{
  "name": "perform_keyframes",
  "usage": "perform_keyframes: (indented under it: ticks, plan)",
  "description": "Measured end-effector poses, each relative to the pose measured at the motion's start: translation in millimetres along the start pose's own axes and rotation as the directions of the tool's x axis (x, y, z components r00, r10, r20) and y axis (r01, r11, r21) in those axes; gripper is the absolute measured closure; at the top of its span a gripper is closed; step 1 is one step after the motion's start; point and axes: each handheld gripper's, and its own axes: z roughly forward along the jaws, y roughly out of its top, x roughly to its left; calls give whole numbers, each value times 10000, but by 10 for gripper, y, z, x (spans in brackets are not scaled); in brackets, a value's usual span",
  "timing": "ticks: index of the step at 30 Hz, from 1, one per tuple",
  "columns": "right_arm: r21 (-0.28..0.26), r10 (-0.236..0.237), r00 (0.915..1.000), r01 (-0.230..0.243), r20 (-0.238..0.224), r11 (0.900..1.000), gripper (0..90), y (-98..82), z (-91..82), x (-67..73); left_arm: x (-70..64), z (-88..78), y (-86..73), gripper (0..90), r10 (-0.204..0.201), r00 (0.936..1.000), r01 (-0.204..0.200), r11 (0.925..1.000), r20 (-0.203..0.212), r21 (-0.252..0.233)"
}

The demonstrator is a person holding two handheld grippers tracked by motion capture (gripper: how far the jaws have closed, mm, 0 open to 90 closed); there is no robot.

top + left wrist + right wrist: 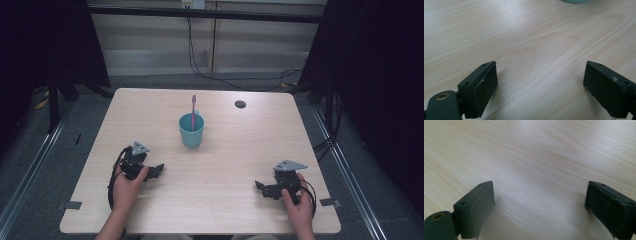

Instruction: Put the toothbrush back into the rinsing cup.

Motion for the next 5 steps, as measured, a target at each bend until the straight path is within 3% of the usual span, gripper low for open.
perform_keyframes:
  ticks: [5]
  plan:
    - [2,1,10000,-1,-2,10000,81,0,0,0,0,1,0,116,16,10000,-16,10000,-12,2]
